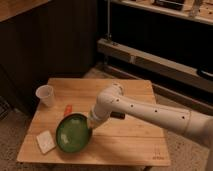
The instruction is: Pick up the ceramic bowl
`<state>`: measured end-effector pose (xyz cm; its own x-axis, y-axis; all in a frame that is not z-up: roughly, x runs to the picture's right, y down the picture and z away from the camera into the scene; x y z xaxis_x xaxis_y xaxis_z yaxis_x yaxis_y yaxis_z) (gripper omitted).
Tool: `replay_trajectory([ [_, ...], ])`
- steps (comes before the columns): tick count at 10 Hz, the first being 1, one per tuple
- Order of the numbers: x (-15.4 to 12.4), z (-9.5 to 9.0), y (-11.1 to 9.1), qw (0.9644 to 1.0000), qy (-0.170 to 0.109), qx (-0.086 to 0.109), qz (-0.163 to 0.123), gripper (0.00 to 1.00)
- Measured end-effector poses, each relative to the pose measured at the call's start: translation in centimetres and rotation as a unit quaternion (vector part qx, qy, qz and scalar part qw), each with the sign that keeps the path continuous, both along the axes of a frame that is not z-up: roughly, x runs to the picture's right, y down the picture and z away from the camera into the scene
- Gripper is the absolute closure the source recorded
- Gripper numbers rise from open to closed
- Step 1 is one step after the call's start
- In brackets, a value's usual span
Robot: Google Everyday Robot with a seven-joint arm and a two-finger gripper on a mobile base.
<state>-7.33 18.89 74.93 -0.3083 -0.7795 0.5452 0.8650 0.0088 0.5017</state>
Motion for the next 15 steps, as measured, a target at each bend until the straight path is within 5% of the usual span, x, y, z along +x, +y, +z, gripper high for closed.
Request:
replay_trajectory([
  [15,0.1,-2.1,-1.2,0.9983,-0.058,0.009,-0.002,1.00],
])
